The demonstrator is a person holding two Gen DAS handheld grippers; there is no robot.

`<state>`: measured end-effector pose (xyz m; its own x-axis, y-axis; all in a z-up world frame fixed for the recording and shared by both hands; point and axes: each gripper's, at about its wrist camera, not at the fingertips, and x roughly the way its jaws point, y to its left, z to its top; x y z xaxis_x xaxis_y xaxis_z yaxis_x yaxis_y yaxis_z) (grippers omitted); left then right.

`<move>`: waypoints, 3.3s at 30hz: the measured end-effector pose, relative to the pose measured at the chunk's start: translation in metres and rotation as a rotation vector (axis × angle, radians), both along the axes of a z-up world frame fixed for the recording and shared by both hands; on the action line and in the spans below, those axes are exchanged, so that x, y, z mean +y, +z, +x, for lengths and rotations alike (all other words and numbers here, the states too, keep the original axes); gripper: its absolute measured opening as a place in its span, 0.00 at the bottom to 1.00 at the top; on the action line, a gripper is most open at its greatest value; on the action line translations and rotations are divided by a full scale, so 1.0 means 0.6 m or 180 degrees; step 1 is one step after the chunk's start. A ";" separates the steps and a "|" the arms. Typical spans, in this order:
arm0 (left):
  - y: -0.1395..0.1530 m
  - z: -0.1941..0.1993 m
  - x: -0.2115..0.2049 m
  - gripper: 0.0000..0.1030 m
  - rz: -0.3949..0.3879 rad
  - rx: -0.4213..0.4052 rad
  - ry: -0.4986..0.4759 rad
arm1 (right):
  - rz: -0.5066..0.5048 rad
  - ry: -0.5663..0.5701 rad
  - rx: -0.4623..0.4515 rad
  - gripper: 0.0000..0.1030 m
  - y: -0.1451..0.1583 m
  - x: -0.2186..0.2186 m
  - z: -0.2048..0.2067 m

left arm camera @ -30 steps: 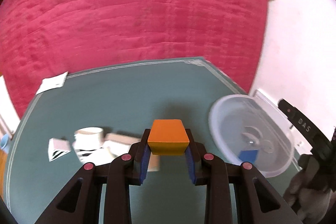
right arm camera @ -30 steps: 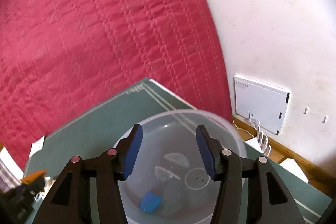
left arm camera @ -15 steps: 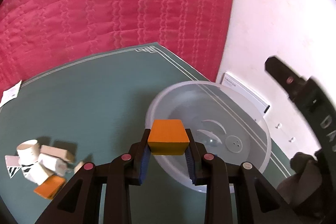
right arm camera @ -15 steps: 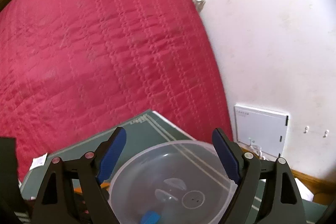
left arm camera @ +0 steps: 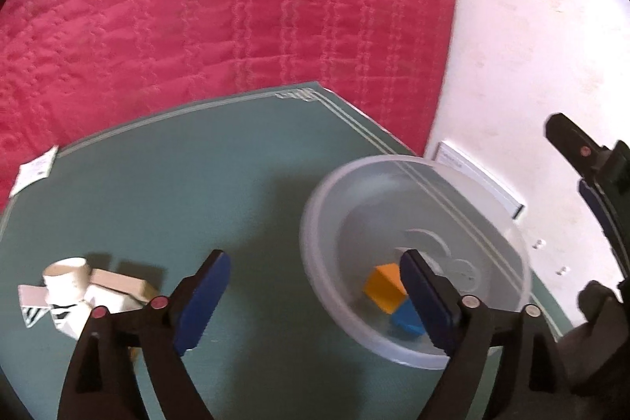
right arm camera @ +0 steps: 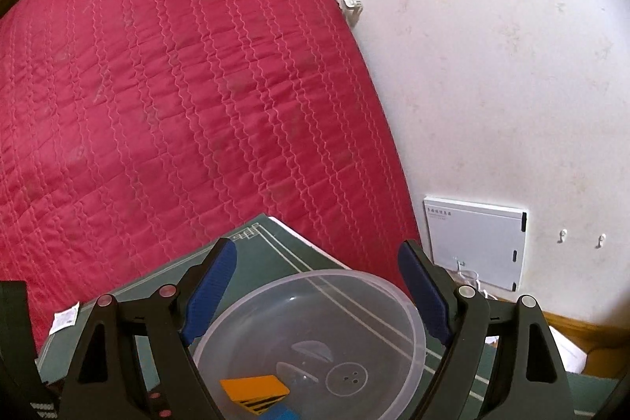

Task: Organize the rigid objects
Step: 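Move the open left tool to the white cube with a pink face, then grasp the white pink-faced cube with the left tool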

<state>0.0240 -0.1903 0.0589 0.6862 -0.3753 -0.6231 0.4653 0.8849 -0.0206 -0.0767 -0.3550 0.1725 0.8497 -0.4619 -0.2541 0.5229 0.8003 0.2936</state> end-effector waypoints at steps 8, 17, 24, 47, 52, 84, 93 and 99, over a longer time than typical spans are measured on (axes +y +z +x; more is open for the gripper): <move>0.013 -0.002 0.042 0.93 0.0011 -0.0122 0.0253 | 0.0032 0.0278 0.0027 0.83 -0.006 0.017 0.008; 0.028 0.000 0.119 0.95 -0.0046 -0.0167 0.0582 | -0.0136 0.0611 0.0068 0.83 -0.010 0.058 0.015; 0.026 0.001 0.192 0.96 0.0027 -0.0202 0.0942 | -0.0279 0.0802 0.0128 0.82 -0.016 0.088 0.019; -0.014 0.022 0.363 0.96 0.0267 -0.0108 0.1736 | -0.0514 0.1909 0.0490 0.82 -0.053 0.180 0.045; -0.030 0.040 0.391 0.96 0.0402 -0.0065 0.1877 | -0.0575 0.2247 0.0559 0.82 -0.063 0.209 0.045; -0.070 0.145 0.401 0.41 0.0748 0.0226 0.1325 | -0.0428 0.2822 0.0924 0.82 -0.097 0.251 0.066; -0.061 0.116 0.400 0.36 0.0638 0.0126 0.1437 | -0.0411 0.2852 0.0971 0.82 -0.099 0.253 0.072; -0.034 0.076 0.391 0.36 0.0532 -0.0019 0.1418 | -0.0243 0.2978 0.1179 0.82 -0.112 0.253 0.094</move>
<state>0.0698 0.0443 0.0387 0.7613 0.0614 -0.6455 0.0394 0.9893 0.1405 -0.0202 -0.2033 0.1051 0.7527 0.3237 -0.5733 -0.2768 0.9457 0.1706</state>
